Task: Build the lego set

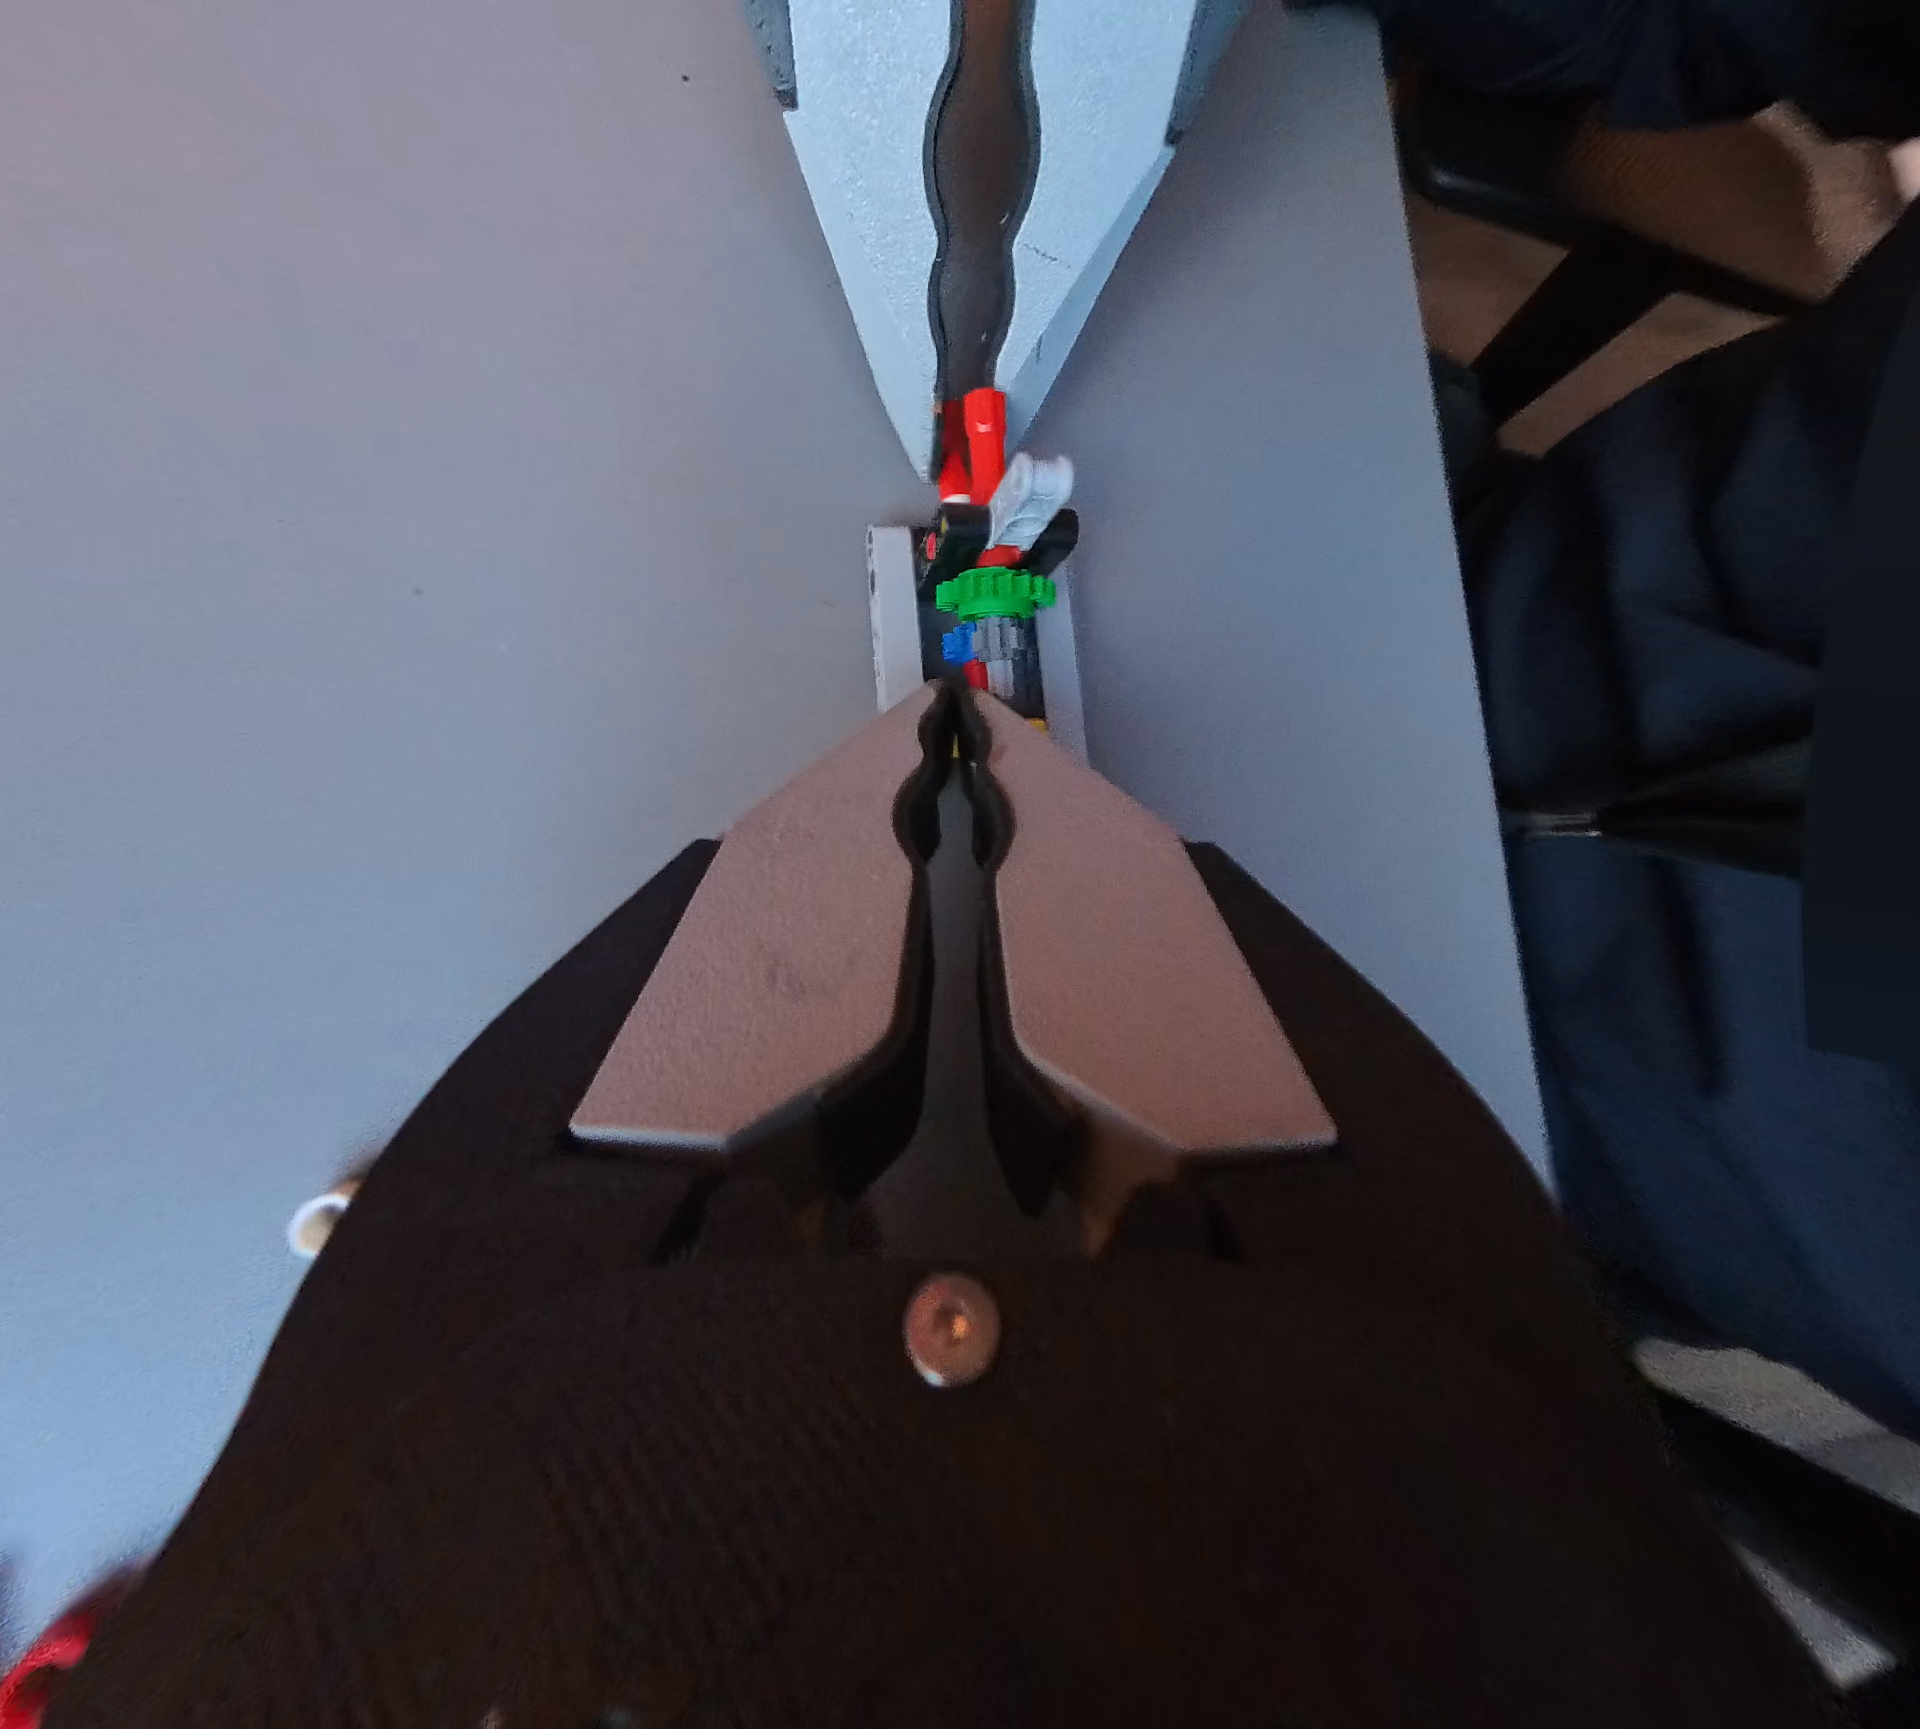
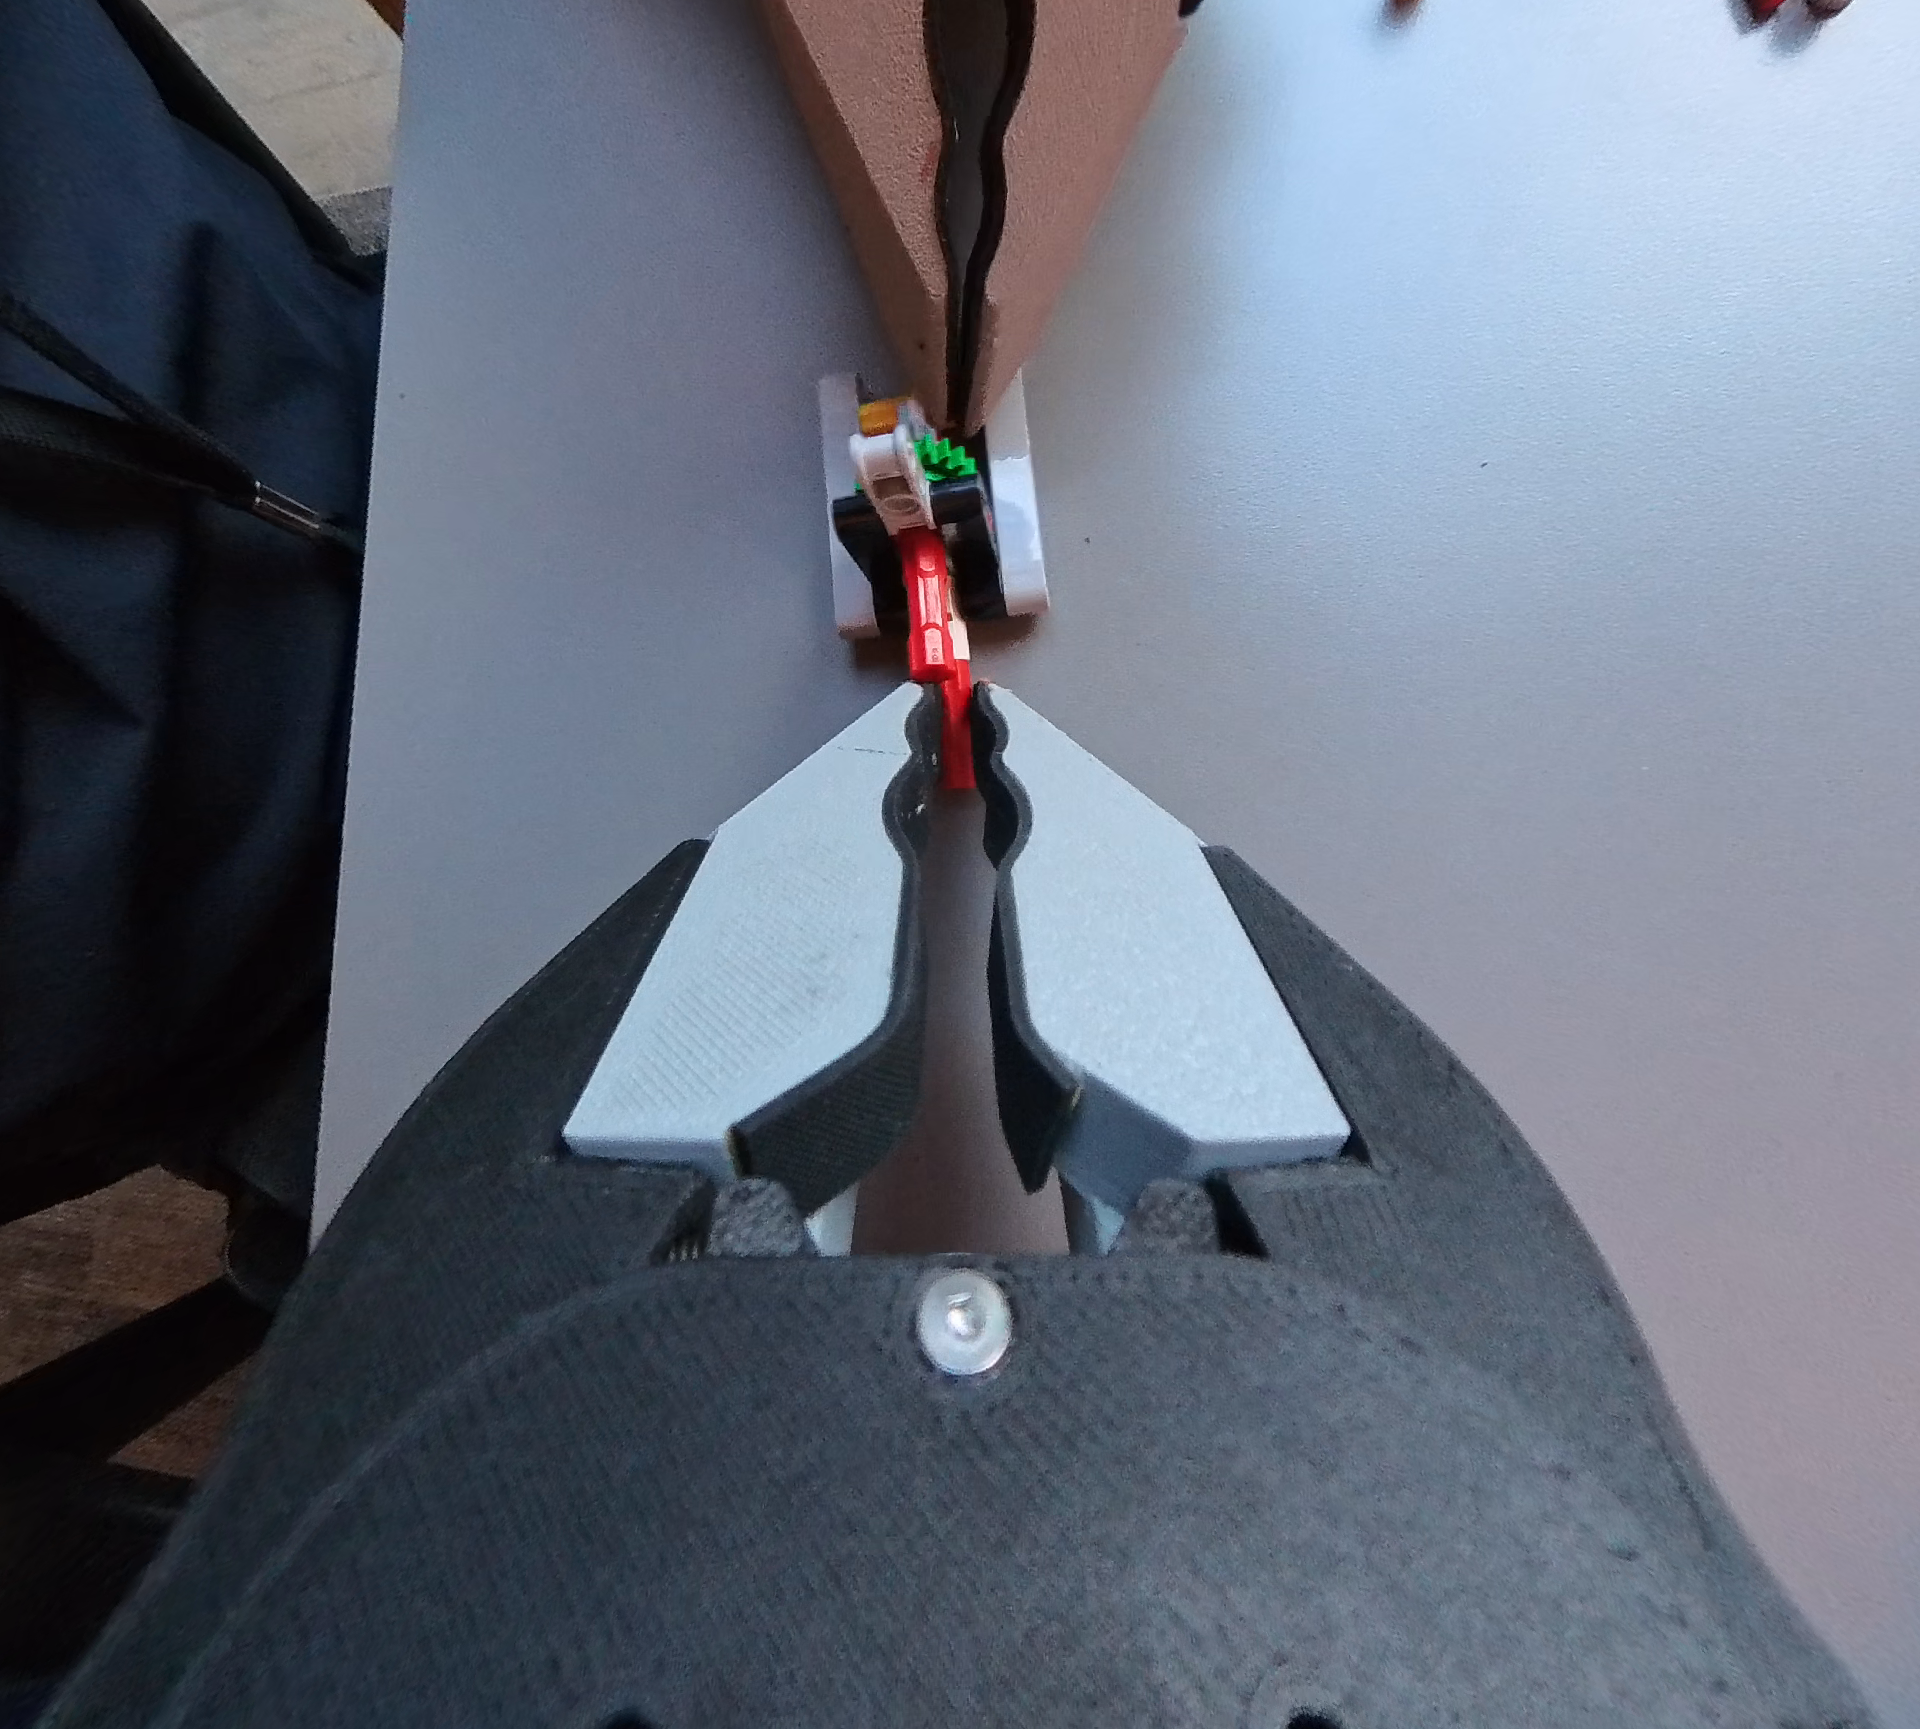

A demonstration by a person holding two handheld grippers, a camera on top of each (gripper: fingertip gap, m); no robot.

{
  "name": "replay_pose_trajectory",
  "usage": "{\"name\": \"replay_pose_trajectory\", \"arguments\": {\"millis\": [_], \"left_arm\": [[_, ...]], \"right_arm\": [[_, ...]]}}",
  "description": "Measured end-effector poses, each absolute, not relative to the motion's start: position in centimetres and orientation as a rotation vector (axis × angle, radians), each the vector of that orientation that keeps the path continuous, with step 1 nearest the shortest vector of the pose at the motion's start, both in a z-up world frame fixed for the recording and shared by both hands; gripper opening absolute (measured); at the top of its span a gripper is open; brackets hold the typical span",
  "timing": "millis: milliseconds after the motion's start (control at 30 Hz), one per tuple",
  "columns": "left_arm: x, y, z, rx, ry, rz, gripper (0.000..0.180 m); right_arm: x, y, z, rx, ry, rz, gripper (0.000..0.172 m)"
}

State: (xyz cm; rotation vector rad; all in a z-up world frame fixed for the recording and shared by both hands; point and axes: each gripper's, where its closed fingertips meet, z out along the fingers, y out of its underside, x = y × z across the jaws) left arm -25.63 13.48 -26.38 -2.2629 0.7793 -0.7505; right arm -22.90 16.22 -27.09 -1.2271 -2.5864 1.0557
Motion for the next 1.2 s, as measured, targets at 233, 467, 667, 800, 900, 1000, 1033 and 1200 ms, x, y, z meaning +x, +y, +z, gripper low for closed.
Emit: {"name": "replay_pose_trajectory", "arguments": {"millis": [233, 467, 667, 800, 900, 1000, 1033, 1200], "left_arm": [[-24.7, 12.7, -25.9, -2.314, 0.525, -1.255, 0.0], [-24.2, 12.2, -26.1, -2.326, 0.577, -1.24, 0.0], [-24.1, 12.2, -26.3, -2.354, 0.72, -1.007, 0.0], [-23.5, 11.9, -26.4, -2.35, 0.827, -0.878, 0.0], [-23.2, 11.6, -26.4, -2.347, 0.841, -0.891, 0.0], [-23.4, 11.7, -26.4, -2.341, 0.826, -0.917, 0.0], [-23.6, 11.8, -26.4, -2.34, 0.815, -0.919, 0.0], [-24.6, 11.8, -25.2, -2.29, 0.751, -0.985, 0.017]], "right_arm": [[-23.1, 16.0, -27.1, -1.174, -2.587, 1.087, 0.004], [-23.2, 15.9, -27.0, -1.101, -2.579, 1.1, 0.005], [-23.3, 15.7, -27.0, -1.059, -2.575, 1.075, 0.005], [-23.1, 15.3, -26.9, -1.068, -2.599, 1.085, 0.005], [-23.2, 15.2, -26.9, -1.07, -2.598, 1.097, 0.005], [-23.2, 15.2, -26.9, -1.06, -2.59, 1.096, 0.005], [-23.3, 15.3, -26.9, -1.053, -2.584, 1.091, 0.005], [-23.0, 15.5, -27.1, -0.995, -2.555, 1.146, 0.012]]}}
